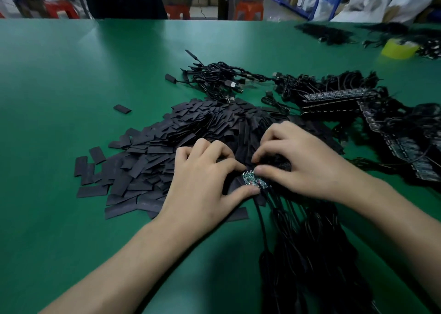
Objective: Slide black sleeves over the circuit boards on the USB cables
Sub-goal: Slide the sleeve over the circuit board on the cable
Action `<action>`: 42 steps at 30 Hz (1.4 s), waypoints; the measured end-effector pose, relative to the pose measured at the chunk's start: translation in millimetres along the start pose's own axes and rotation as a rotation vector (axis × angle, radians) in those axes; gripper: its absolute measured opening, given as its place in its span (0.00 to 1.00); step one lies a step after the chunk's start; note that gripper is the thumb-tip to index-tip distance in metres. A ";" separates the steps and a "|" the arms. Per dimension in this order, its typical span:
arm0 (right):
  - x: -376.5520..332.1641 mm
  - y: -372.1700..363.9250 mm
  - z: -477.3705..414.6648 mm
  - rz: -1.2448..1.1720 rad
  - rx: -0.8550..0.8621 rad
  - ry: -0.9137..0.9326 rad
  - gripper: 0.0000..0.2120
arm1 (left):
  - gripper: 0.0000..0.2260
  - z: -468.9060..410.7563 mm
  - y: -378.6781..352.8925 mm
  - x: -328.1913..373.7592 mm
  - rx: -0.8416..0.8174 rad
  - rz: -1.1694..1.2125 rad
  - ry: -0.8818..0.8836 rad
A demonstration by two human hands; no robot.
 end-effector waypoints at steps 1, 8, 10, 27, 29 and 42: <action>0.7 -3.0 2.7 0.005 -0.008 0.005 0.17 | 0.22 -0.2 -0.2 0.1 0.002 0.022 0.006; 4.9 -4.3 9.2 -0.299 0.048 -0.040 0.02 | 0.17 -2.6 2.5 1.4 0.084 0.228 0.006; 4.8 -4.4 10.1 -0.392 0.055 -0.104 0.03 | 0.15 -2.8 3.4 0.7 0.119 0.326 0.036; 0.3 -6.2 8.5 -0.695 0.057 -0.056 0.08 | 0.05 -5.6 2.7 -0.5 -0.017 0.908 0.237; 0.3 -6.6 8.1 -0.741 0.047 -0.041 0.04 | 0.04 -6.9 3.1 0.5 -0.037 0.950 0.249; 3.2 -11.9 7.2 -0.897 -0.011 -0.003 0.03 | 0.02 -8.3 3.6 2.8 -0.088 1.079 0.298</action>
Point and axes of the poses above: each hand's wrist, its own z-axis away from the middle knuckle, its own y-axis out of the back of the hand, x = y × z, the point moved 3 cm from there along -z, towards the middle knuckle, and after that the axes turned 6 degrees about z, right-handed, at the moved point
